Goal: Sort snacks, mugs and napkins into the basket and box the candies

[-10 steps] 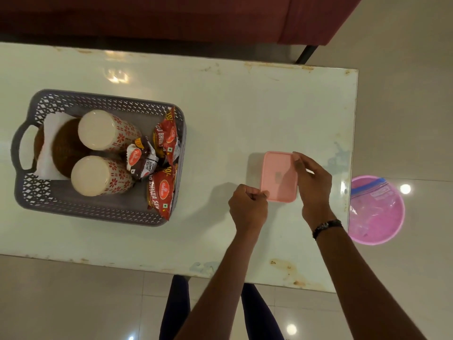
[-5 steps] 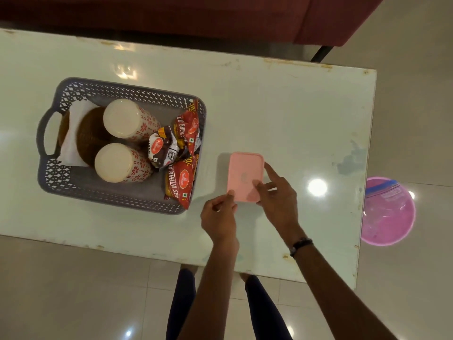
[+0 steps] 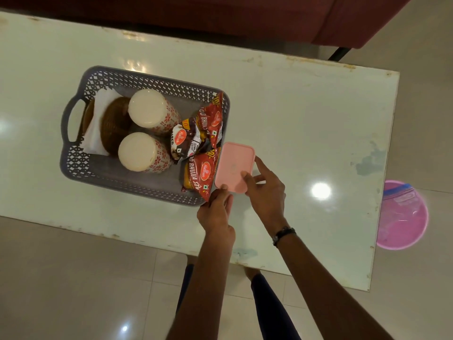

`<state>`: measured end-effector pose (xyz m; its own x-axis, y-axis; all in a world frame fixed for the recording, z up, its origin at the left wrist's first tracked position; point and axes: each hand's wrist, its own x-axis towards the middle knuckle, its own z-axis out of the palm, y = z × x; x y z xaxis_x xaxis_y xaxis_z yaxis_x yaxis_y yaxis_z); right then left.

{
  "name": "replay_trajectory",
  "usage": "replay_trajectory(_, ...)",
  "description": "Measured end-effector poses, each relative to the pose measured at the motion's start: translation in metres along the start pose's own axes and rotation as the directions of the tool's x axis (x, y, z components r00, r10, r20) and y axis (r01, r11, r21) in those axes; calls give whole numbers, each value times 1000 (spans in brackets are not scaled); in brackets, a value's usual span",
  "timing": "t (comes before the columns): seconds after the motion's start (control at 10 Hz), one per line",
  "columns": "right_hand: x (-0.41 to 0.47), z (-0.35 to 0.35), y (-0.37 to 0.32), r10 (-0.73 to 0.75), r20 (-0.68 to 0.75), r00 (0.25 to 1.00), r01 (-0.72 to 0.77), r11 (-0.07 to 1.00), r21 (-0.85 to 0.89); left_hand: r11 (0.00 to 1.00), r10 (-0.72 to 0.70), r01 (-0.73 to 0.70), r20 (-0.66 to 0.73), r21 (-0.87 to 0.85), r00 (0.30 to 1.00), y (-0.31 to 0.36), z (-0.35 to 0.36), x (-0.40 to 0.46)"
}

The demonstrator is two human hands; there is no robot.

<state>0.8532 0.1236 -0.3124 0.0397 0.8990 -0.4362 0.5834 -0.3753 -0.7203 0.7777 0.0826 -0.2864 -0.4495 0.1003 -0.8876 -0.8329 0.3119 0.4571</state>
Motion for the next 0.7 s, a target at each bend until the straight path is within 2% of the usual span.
replay_trajectory(0.2,-3,-2,-2,68,-5,998,-67,997,47,999,-49,48,55,8,997,5,-11,1)
replay_trajectory(0.4,-4,-8,-4,168,113,979,-187,965,185,950,-194,136,189,281,963,20,-42,-6)
replay_trajectory(0.5,-16,-9,-4,245,44,969,-245,905,349,933,-202,125,204,337,958,36,-68,-2)
replay_trajectory(0.6,-39,2,2,318,-92,944,-245,858,451,920,-176,90,196,381,965,61,-100,8)
replay_trajectory(0.7,-78,27,0,369,-200,908,-242,850,468,906,-145,60,175,419,974,97,-136,28)
